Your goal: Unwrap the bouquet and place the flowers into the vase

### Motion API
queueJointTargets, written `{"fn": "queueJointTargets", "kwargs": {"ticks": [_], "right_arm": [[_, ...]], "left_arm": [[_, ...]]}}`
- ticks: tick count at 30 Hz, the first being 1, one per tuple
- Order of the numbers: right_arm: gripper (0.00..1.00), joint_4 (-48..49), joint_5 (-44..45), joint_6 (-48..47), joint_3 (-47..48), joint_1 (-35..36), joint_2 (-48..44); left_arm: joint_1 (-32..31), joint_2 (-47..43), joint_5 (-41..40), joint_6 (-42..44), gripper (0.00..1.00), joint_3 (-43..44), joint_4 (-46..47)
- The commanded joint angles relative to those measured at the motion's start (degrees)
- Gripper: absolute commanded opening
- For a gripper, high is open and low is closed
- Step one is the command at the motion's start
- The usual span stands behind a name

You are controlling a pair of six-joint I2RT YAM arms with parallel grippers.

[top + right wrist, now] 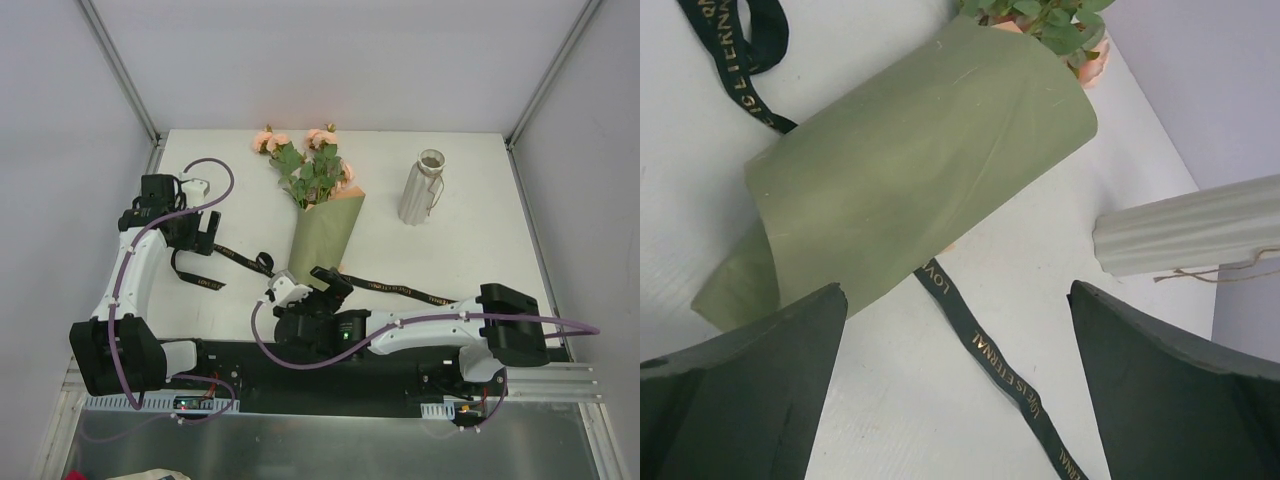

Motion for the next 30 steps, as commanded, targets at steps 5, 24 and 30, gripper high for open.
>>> {"fn": "queueJointTargets", "kwargs": {"ticks": [5, 24, 30], "right_arm": [[0.96, -0.5, -11.5, -5.0, 8.5, 0.3, 5.7], [0.96, 3.3, -8.7, -17.2, 18.0, -8.6, 22.5], [0.97, 16.5, -0.1, -23.4, 18.3, -8.5, 23.6]], "left_arm": [[-0.7, -0.4, 1.3, 0.9, 0.99, 1.9, -0.5], [-0.7, -0.2, 1.5, 1.8, 0.99, 1.6, -0.5], [-0.6, -0.8, 1.7, 1.9, 0.99, 1.7, -0.5]]}}
